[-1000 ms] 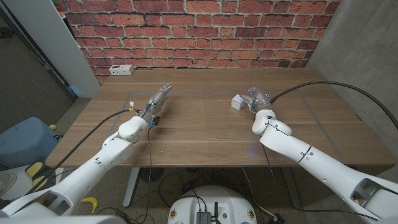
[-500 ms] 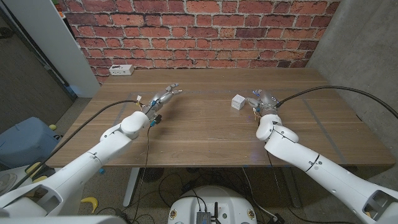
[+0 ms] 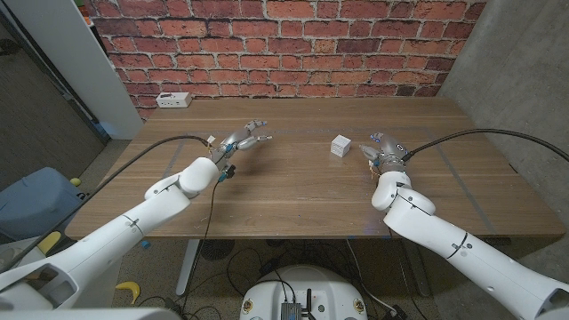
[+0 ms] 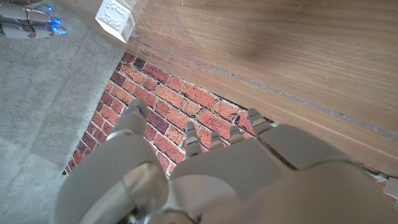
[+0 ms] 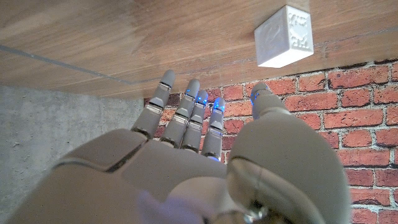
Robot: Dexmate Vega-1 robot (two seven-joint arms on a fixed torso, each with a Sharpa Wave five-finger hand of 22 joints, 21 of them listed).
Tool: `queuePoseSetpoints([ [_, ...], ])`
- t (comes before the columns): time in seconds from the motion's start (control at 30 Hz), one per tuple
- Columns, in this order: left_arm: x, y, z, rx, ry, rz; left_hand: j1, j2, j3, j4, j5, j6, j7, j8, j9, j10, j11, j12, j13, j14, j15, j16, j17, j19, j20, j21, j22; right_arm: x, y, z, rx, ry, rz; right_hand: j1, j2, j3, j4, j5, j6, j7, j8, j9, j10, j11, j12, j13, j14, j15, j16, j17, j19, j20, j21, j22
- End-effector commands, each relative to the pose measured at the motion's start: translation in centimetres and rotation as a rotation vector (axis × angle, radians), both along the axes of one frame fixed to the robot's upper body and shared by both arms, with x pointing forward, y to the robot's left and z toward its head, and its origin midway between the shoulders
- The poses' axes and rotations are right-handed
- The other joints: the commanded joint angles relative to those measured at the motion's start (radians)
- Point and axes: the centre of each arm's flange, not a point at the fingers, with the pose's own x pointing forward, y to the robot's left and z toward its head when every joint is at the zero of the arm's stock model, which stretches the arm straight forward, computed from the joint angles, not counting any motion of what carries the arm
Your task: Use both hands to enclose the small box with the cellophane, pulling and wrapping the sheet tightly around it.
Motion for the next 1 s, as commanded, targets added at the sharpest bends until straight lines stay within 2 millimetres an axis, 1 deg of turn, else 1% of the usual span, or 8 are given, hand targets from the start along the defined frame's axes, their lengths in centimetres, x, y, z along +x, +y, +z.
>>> queuePoseSetpoints([
  [0.03, -1.8, -2.2, -0.1, 0.136, -0.063, 0.016, 0.04, -0.022, -0.007, -0.005, 0.014, 0.024, -0.02, 0.007, 0.003, -0.007, -0.011, 0.003, 0.002, -0.05, 0.006, 0.001, 0.004, -0.013, 0.007, -0.006, -0.001, -1.7, -1.0, -1.2, 0.001, 0.012, -0.048, 0.009, 0.002, 0.004, -0.005, -0.008, 0.009, 0.001, -0.001, 0.001, 0.004, -0.007, -0.002, 0.002, -0.008, -0.063, -0.004, 0.0, 0.002, -0.008, 0.0, 0.003],
  [0.3, -2.7, -3.4, -0.3, 0.204, -0.082, 0.0, 0.077, -0.049, -0.017, -0.003, 0.023, 0.046, -0.027, 0.008, 0.004, -0.008, -0.016, -0.002, 0.002, -0.059, 0.01, -0.001, 0.005, -0.029, 0.011, -0.013, 0.0, -2.8, -1.5, -1.9, -0.003, 0.02, -0.073, 0.019, 0.005, 0.007, -0.012, -0.01, 0.013, 0.001, -0.001, 0.001, 0.001, -0.01, -0.004, 0.002, -0.02, -0.065, -0.012, -0.003, 0.002, -0.009, 0.0, 0.002],
  [0.7, -4.6, -5.3, -0.8, 0.324, -0.124, 0.0, 0.116, -0.069, -0.026, 0.002, 0.032, 0.06, -0.027, 0.004, 0.005, -0.01, -0.018, -0.005, 0.002, -0.07, 0.01, -0.003, 0.005, -0.043, 0.011, -0.016, 0.002, -4.6, -2.3, -3.5, 0.002, 0.04, -0.112, 0.037, 0.014, 0.012, -0.023, -0.013, 0.018, -0.002, -0.003, 0.001, -0.004, -0.014, -0.007, 0.002, -0.029, -0.071, -0.015, -0.005, 0.003, -0.02, -0.001, 0.002],
  [0.87, -5.4, -6.2, -1.0, 0.374, -0.148, -0.005, 0.128, -0.074, -0.029, 0.004, 0.035, 0.062, -0.024, 0.001, 0.005, -0.01, -0.02, -0.006, 0.002, -0.075, 0.01, -0.004, 0.005, -0.05, 0.009, -0.018, 0.002, -5.4, -2.6, -4.2, -0.004, 0.053, -0.126, 0.054, 0.022, 0.018, -0.031, -0.015, 0.021, -0.006, -0.004, 0.001, -0.008, -0.019, -0.01, 0.001, -0.037, -0.078, -0.017, -0.005, 0.007, -0.028, 0.0, 0.001],
  [1.0, -6.0, -6.8, -1.2, 0.413, -0.172, -0.004, 0.137, -0.078, -0.031, 0.005, 0.037, 0.069, -0.022, 0.001, 0.006, -0.01, -0.022, -0.007, 0.002, -0.076, 0.008, -0.003, 0.005, -0.053, 0.006, -0.018, 0.003, -6.1, -2.7, -4.7, -0.008, 0.061, -0.147, 0.077, 0.026, 0.025, -0.043, -0.016, 0.024, -0.01, -0.004, 0.001, -0.012, -0.026, -0.012, 0.001, -0.038, -0.084, -0.018, -0.007, 0.009, -0.033, 0.0, 0.001],
])
